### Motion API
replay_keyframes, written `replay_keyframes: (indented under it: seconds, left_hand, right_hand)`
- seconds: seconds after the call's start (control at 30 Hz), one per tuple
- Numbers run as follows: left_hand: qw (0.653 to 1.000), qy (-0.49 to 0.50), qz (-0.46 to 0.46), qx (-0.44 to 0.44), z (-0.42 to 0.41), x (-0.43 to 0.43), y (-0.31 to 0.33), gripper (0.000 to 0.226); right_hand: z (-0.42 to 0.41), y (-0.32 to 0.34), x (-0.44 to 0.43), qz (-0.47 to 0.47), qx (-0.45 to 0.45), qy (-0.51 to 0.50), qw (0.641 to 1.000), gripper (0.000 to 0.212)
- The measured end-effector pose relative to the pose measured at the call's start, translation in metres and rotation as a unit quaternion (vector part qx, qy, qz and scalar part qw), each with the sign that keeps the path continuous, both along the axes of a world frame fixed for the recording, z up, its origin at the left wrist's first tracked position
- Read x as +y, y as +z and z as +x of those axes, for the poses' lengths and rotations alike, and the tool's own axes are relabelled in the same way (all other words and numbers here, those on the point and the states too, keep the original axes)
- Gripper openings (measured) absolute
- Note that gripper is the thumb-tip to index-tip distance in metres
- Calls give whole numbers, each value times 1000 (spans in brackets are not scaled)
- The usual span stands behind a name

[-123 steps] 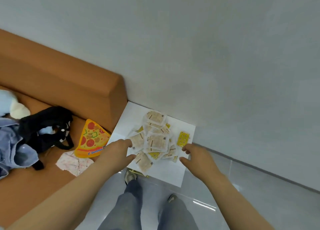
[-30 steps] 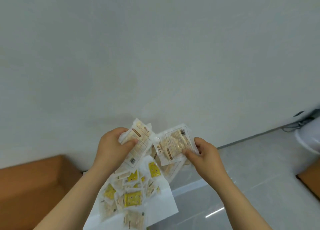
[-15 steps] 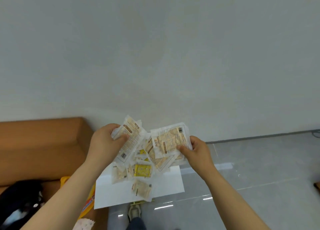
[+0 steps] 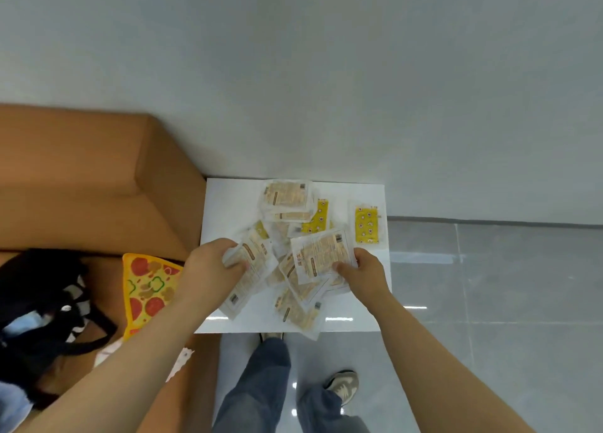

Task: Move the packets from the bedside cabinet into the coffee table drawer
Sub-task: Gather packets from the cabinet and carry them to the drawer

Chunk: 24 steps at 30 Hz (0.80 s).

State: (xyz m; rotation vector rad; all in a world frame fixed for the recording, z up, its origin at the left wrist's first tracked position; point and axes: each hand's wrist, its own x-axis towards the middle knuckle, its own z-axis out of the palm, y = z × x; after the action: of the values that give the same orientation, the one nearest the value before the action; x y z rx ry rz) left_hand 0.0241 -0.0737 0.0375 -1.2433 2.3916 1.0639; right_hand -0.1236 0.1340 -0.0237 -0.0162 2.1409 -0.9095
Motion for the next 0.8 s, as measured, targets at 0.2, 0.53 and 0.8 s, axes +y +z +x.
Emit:
replay_keyframes:
  seconds: [0.2,0.53,0.8]
  left_hand:
    - [1000,-3,11,-6,0,-2,-41,12]
    - [1000,-10,23,-16,-14,-1,-55,16]
    - [999,-21,11,-28,-21,-4,-59,16]
  right_hand:
    - [-3,-43,0,24,-29,-39,999,15]
    - [5,-53,-11,11,-68,-111,991,52]
    - [11,-60,-20,51,-89,-163,981,46]
